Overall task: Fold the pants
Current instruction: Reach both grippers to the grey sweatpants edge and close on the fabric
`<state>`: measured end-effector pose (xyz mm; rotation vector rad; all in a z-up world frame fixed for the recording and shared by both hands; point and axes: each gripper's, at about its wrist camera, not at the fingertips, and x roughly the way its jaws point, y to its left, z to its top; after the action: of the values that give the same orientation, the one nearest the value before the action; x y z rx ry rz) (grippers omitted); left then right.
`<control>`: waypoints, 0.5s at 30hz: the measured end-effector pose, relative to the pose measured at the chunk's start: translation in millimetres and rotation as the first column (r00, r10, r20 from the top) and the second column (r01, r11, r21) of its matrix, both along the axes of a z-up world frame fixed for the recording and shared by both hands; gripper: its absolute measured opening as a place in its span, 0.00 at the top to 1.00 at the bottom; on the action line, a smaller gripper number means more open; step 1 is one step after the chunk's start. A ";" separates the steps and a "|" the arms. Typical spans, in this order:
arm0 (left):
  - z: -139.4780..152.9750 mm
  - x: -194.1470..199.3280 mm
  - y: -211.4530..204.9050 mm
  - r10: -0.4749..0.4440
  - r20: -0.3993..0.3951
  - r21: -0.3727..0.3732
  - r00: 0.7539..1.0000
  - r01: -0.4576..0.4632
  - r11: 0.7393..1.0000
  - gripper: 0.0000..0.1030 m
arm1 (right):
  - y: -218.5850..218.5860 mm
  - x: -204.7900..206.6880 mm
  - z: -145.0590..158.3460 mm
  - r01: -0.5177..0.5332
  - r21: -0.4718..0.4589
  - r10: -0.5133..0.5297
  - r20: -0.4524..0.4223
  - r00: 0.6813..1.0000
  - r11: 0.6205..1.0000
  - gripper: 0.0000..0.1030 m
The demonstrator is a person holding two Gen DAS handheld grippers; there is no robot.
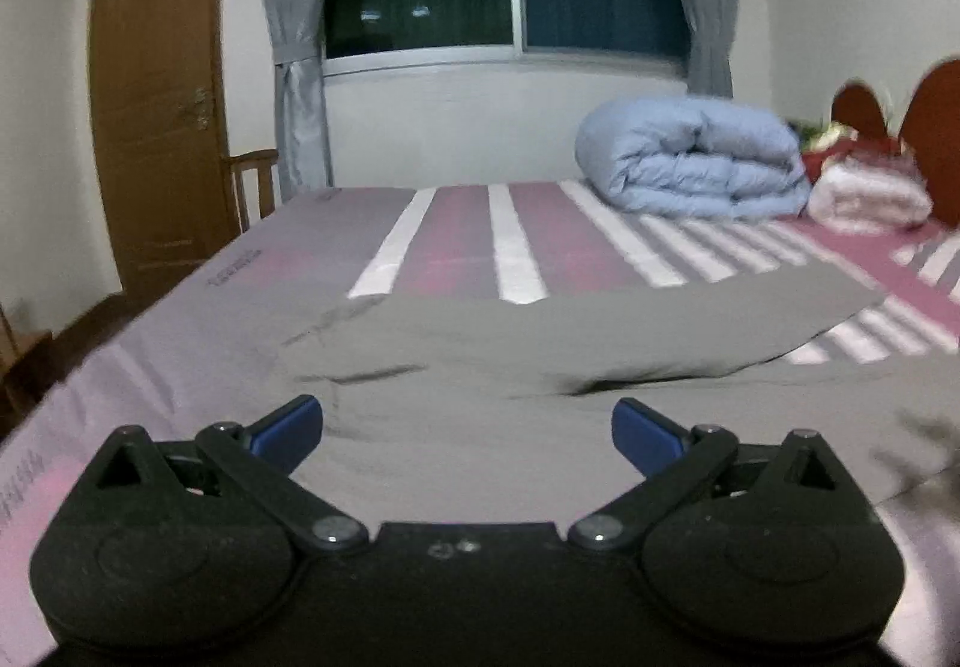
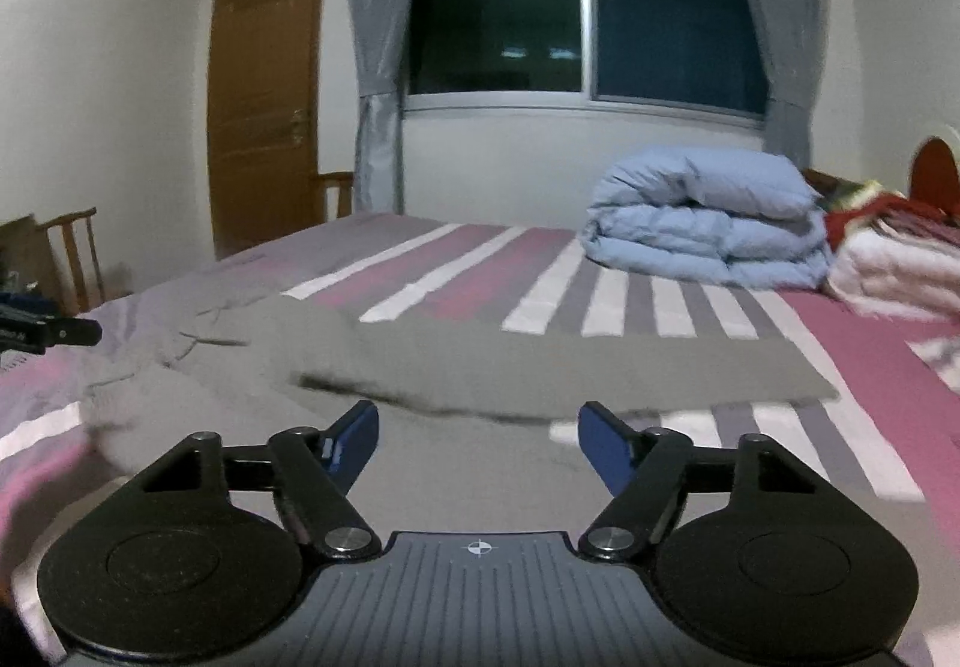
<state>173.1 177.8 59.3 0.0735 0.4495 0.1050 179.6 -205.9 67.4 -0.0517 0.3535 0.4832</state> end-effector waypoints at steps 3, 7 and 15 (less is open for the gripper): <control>-3.4 30.8 28.5 0.019 -0.044 0.069 0.999 -0.015 0.997 0.24 | 15.1 35.6 0.4 -0.035 0.001 0.035 -0.001 0.999 0.999 0.42; -12.6 68.1 62.6 0.061 -0.087 0.117 0.994 -0.050 0.992 0.27 | 43.7 85.2 -5.1 -0.073 -0.009 0.073 -0.009 0.997 0.997 0.51; -32.7 149.5 122.5 0.052 -0.183 0.131 0.982 -0.029 0.991 0.43 | 116.2 191.1 -23.2 -0.152 -0.045 0.148 -0.073 0.986 0.987 0.60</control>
<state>322.7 300.3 26.6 0.2012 0.6312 0.1679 370.6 -89.6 44.3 -0.1117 0.4325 0.6262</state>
